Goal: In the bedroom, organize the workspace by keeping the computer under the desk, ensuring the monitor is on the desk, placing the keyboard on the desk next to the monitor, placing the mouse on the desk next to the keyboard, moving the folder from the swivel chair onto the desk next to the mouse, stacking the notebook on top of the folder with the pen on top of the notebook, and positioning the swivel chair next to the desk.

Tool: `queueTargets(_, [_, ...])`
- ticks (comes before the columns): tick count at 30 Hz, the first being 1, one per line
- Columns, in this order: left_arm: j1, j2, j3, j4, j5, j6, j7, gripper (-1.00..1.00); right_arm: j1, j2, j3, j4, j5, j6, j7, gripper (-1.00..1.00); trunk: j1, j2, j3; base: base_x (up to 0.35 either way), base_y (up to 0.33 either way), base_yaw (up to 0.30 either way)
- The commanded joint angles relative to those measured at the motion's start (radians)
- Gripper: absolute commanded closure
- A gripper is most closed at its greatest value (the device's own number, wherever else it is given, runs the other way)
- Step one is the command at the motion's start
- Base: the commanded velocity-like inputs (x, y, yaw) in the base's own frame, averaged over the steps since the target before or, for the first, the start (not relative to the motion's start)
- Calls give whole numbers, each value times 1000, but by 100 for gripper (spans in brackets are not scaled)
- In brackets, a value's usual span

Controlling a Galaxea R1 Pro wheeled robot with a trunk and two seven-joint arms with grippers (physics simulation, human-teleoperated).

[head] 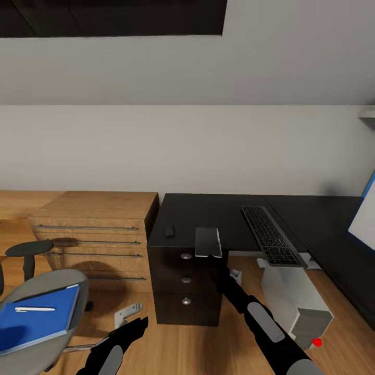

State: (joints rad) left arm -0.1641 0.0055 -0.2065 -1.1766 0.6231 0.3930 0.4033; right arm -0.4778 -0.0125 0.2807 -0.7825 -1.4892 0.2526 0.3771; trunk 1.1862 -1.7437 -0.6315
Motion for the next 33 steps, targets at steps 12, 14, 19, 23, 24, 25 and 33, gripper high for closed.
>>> queueTargets(12, [0,3,4,11,10,3,15,-100,0,-1,5,3,36,-23,1,-100,-46,84,37,0,0,0])
queueTargets(14, [0,3,7,13,10,3,15,-100,0,-1,5,3,37,-24,0,-100,-54,98,43,0,0,0])
queueTargets(19, [0,3,21,16,10,3,13,-100,0,-1,5,3,38,-25,-1,-100,-73,133,59,-92,-9,0])
queueTargets(23, [-1,2,27,17,10,4,11,-100,1,-1,5,4,38,-25,-1,-100,-88,161,71,-261,-21,0])
queueTargets(24, [-1,2,28,17,10,4,11,-100,1,-1,5,4,38,-25,-1,-100,-92,168,74,-295,-12,0])
queueTargets(25, [-1,2,29,17,11,4,11,-100,1,-1,5,5,38,-25,-1,-100,-96,175,77,-303,-10,0])
queueTargets(33, [-1,2,33,17,12,5,10,-100,1,1,24,35,39,-27,-2,-100,-127,231,102,-313,-4,0])
